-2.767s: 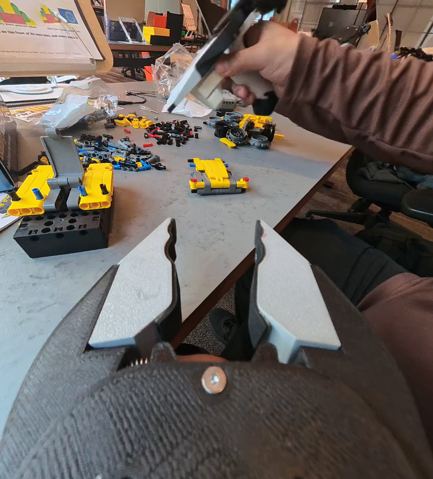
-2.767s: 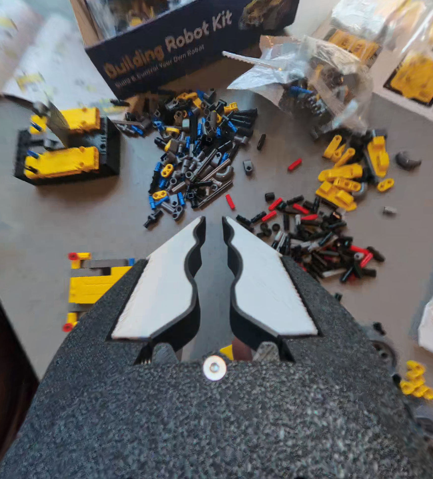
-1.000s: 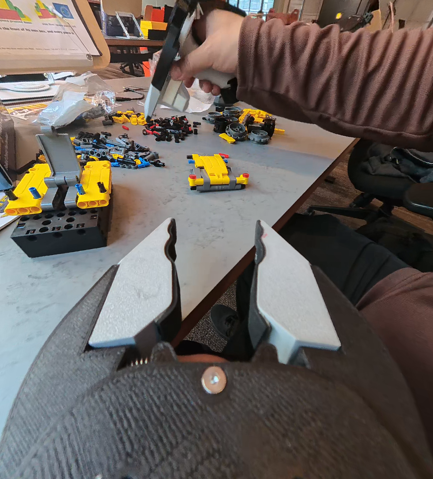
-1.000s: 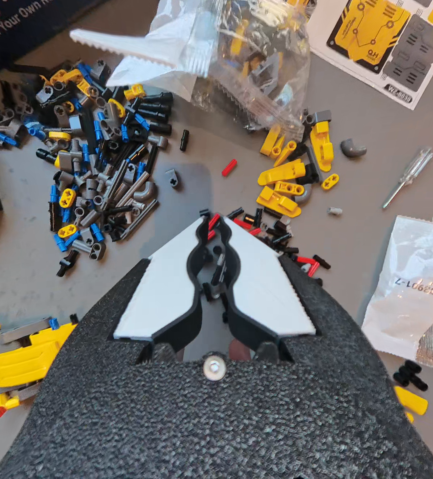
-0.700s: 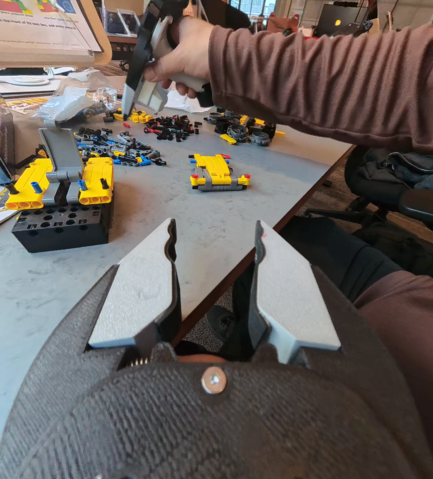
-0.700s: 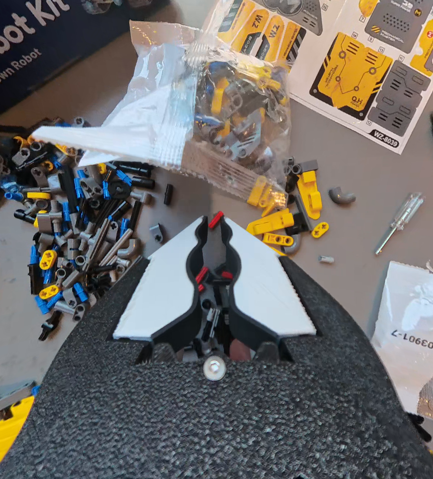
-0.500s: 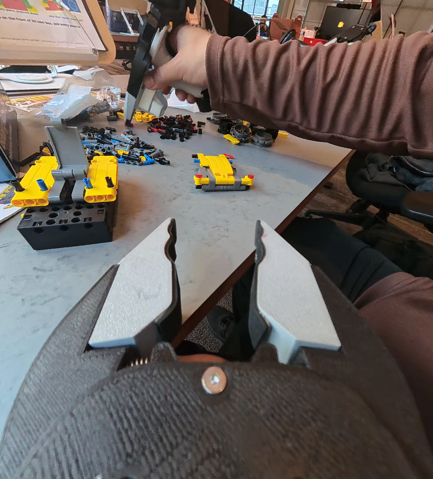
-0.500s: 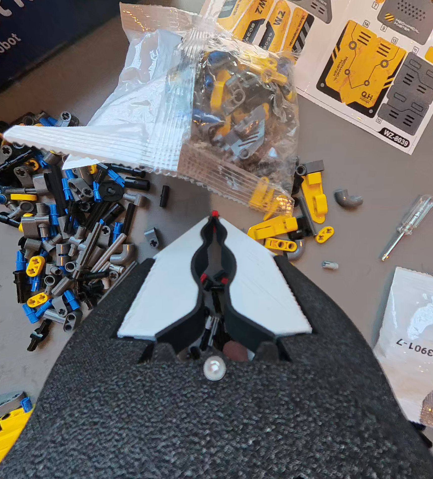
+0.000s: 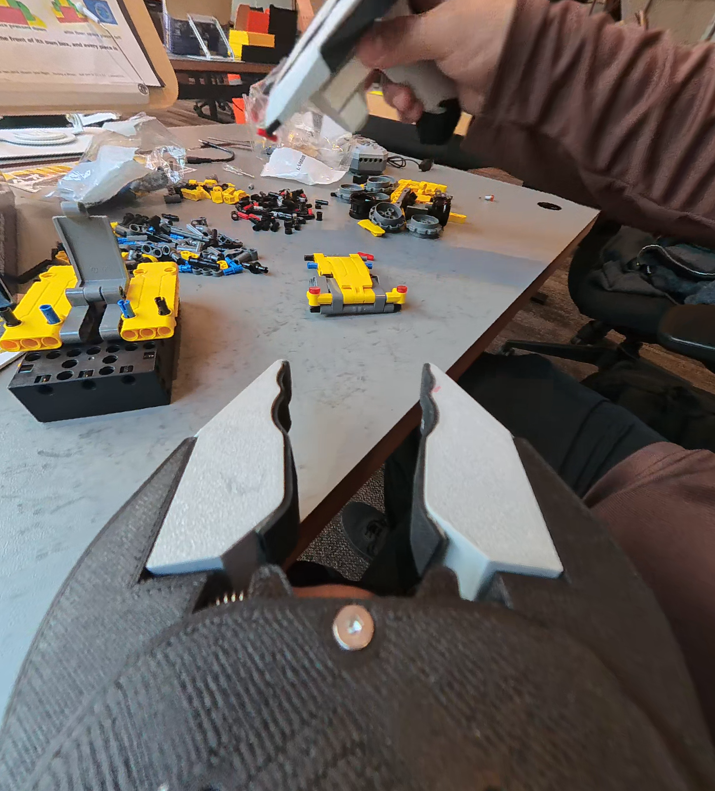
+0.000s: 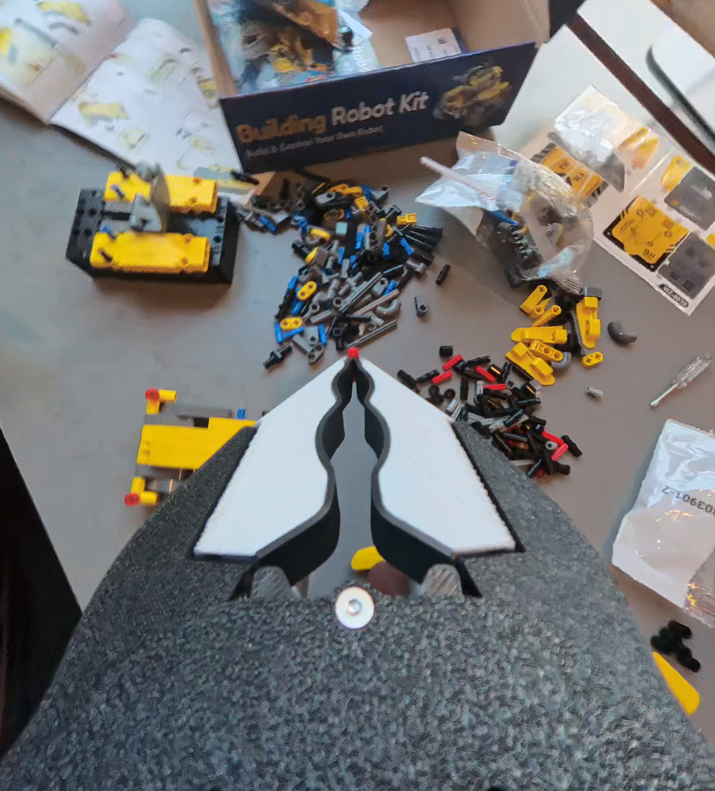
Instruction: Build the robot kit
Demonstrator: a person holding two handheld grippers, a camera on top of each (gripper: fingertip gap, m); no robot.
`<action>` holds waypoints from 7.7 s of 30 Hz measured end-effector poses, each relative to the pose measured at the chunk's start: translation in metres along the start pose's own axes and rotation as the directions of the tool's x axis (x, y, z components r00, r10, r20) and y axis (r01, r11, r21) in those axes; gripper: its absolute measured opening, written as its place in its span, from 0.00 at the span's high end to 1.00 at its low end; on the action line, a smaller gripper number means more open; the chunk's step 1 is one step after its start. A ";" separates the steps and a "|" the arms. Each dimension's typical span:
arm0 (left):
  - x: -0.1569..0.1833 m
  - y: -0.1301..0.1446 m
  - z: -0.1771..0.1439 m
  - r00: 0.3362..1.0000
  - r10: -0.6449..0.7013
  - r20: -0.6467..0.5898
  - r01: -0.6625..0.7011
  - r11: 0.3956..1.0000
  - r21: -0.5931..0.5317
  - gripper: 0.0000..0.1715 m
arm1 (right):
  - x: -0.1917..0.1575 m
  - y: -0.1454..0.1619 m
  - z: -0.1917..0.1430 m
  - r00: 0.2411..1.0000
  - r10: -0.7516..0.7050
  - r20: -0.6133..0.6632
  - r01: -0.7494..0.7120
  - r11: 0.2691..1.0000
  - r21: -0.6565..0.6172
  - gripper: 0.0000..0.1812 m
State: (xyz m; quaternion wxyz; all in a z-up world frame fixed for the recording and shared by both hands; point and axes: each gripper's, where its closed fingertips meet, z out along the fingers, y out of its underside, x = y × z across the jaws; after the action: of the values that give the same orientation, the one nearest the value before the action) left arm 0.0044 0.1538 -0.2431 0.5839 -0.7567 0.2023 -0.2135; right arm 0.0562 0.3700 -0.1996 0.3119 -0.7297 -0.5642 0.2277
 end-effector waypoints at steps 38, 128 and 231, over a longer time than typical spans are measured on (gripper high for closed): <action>0.008 0.000 0.001 1.000 0.022 -0.019 -0.022 1.000 -0.005 0.66 | -0.085 0.112 -0.046 0.934 -0.338 0.119 0.357 0.907 -0.225 1.00; -0.052 -0.052 0.001 0.979 0.069 0.193 -0.083 0.994 0.064 0.69 | 0.081 -0.077 0.008 0.914 0.027 -0.404 0.049 0.983 0.177 0.94; 0.016 -0.117 0.175 0.932 0.174 -0.317 -0.139 0.982 0.130 0.81 | 0.076 -0.017 0.046 0.979 0.008 -0.206 0.014 0.994 0.109 0.83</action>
State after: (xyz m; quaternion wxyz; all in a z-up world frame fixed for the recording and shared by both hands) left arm 0.1226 0.3121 -0.1676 0.5965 -0.6605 0.3444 -0.2989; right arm 0.0327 0.4553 -0.2186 0.4086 -0.7302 -0.5167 0.1812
